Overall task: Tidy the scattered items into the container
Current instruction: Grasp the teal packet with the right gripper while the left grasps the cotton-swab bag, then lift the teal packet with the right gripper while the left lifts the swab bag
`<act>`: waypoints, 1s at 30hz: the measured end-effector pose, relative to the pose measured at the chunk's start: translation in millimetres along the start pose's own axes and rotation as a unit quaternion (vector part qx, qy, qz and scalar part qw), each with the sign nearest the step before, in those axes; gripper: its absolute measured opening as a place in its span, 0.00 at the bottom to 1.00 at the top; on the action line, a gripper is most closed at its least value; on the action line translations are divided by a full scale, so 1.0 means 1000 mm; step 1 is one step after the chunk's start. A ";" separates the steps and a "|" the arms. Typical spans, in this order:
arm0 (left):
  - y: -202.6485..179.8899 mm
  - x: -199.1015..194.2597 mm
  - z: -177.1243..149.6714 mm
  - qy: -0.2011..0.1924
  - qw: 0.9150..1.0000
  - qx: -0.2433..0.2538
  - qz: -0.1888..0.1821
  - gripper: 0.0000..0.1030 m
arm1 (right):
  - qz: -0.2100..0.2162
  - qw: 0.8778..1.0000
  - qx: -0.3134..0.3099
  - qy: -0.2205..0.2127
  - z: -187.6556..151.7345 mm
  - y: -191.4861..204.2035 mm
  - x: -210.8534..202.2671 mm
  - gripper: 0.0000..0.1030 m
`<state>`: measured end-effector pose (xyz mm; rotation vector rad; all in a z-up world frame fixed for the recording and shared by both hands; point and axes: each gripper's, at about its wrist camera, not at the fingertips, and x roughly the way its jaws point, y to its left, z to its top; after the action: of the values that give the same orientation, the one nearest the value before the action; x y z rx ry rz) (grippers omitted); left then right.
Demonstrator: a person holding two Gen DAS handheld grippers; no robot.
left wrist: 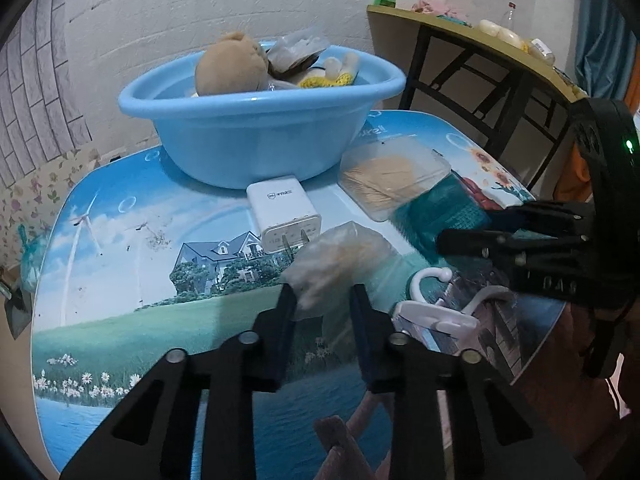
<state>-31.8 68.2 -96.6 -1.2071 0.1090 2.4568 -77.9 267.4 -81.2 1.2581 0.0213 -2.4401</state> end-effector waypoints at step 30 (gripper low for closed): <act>0.072 -0.044 -0.042 -0.020 0.986 -0.098 0.130 0.19 | -0.006 0.999 0.003 -0.036 -0.005 0.003 -0.030 0.10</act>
<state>-4.0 -21.8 -96.3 -1.2934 0.0151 2.7724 -57.1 275.4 -60.6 1.1751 0.0024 -2.4952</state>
